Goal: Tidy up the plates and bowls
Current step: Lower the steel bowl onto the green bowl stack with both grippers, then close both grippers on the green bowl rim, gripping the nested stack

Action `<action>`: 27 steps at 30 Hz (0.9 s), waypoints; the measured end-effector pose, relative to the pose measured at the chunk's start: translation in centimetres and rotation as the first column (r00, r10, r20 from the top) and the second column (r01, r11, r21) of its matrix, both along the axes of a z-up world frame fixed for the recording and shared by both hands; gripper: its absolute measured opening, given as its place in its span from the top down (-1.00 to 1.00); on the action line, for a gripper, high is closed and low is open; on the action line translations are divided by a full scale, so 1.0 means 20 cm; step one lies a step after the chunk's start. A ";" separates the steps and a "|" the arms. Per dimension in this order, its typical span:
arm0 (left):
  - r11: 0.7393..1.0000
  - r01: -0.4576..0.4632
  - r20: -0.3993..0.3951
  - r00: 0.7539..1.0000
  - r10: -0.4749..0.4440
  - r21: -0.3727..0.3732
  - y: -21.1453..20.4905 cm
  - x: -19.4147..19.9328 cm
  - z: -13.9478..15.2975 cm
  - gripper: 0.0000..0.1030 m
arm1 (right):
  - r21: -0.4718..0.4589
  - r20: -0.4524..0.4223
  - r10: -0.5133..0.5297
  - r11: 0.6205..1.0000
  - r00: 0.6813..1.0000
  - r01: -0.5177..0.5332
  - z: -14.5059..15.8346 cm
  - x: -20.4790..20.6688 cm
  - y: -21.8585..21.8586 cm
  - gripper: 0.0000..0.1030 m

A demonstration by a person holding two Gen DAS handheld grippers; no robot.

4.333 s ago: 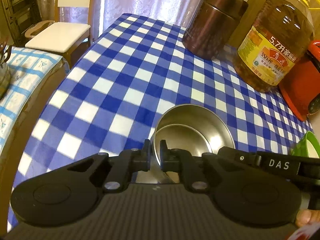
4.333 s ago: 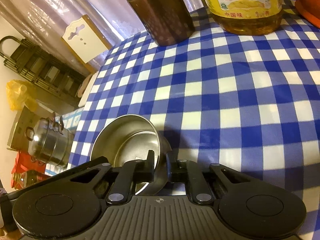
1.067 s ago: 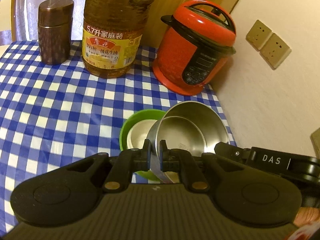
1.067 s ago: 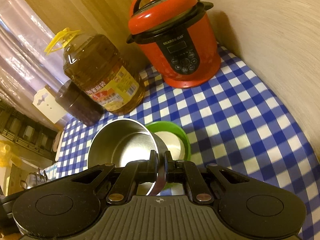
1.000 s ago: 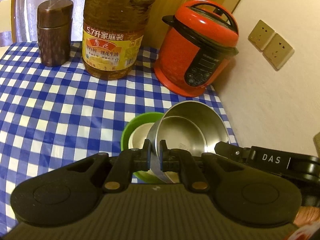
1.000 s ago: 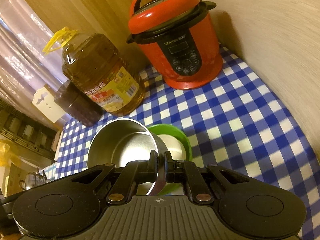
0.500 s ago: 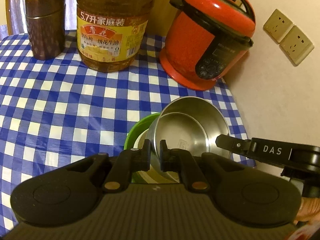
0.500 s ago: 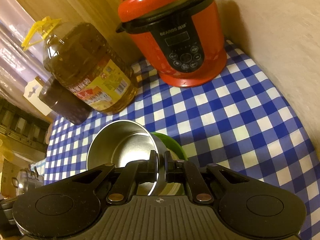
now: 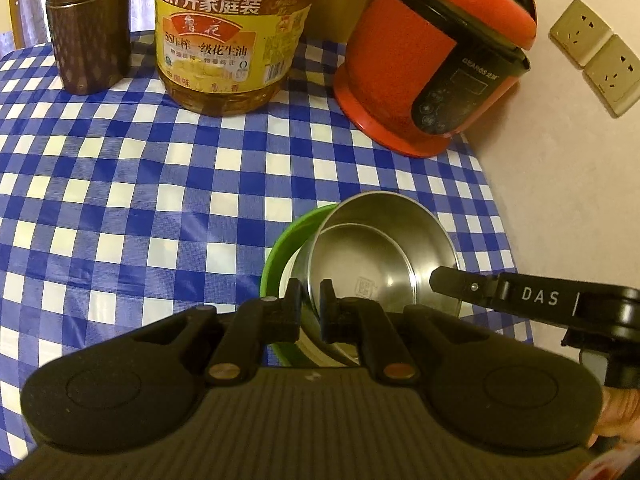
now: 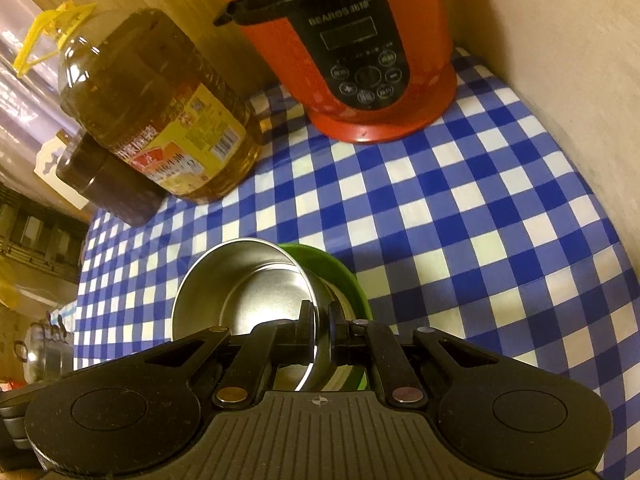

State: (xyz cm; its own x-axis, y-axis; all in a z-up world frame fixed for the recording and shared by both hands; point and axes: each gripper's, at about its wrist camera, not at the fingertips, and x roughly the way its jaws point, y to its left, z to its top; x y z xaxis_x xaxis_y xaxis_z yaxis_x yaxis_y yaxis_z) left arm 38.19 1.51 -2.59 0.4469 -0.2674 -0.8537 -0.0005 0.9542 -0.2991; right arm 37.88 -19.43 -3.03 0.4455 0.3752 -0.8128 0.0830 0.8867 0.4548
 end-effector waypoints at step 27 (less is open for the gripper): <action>0.999 -0.004 0.114 0.993 0.010 -0.053 0.02 0.02 0.05 0.75 | 0.131 0.103 -0.094 0.988 0.990 0.080 -0.01 -0.02 -0.09 0.84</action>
